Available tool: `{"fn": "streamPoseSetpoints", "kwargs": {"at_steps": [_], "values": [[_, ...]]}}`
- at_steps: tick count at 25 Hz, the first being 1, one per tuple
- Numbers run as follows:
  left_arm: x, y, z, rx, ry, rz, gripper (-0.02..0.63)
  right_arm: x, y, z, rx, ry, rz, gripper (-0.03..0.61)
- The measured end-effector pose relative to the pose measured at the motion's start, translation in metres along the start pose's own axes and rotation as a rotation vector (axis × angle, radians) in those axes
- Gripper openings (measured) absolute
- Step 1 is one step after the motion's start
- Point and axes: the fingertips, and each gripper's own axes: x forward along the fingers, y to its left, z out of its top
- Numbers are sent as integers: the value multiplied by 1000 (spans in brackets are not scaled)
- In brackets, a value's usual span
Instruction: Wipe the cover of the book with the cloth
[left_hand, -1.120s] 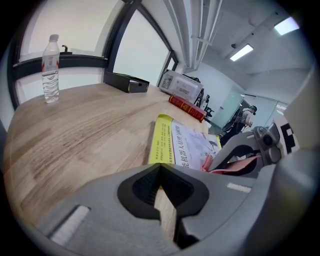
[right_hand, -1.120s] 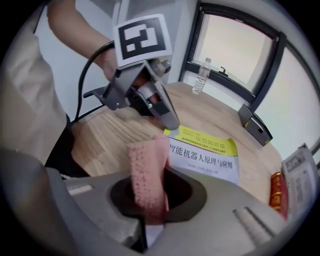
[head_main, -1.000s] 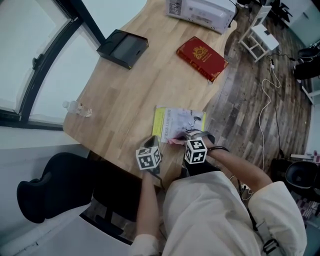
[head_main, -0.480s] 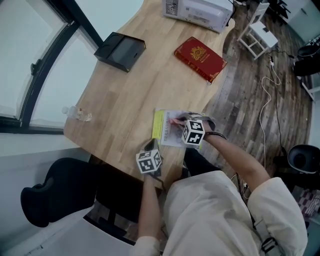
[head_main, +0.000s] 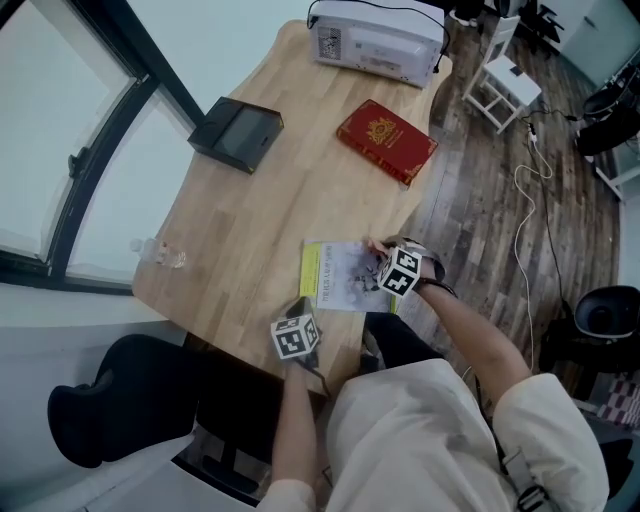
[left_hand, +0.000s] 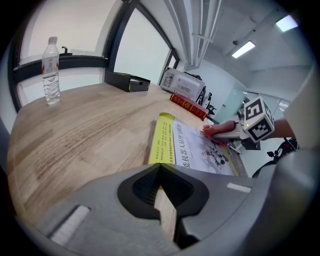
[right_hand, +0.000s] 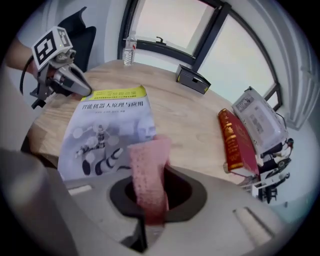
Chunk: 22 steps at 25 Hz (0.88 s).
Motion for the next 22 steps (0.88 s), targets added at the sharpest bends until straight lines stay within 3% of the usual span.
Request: {"fn": "streamPoseSetpoints", "kwargs": {"at_steps": [3,6,9,12,13,15,18,22], "values": [[-1,0,1,-13,-24,-25,6,-10,-2,-46,52,88,-49,26],[-1,-3,0,10,-20,-35,6,-26,5,-98,181,164,-25,28],[-1,-3,2,13,-23,-15,6,-48,31,-120,266,106,39,28],[2,-2,-2,-119,4,-58,6,-61,58,-116,322,20,118,28],[1,-2,-3,-124,31,-69,6,-65,65,-109,357,-20,140,28],[-11,-8,0,-44,52,-56,6,-75,71,-96,442,-100,151,28],[-56,-46,21,47,-66,-42,6,-97,71,-90,590,-201,130,28],[-118,-118,33,11,-279,-72,6,-144,89,-99,745,-287,137,28]]}}
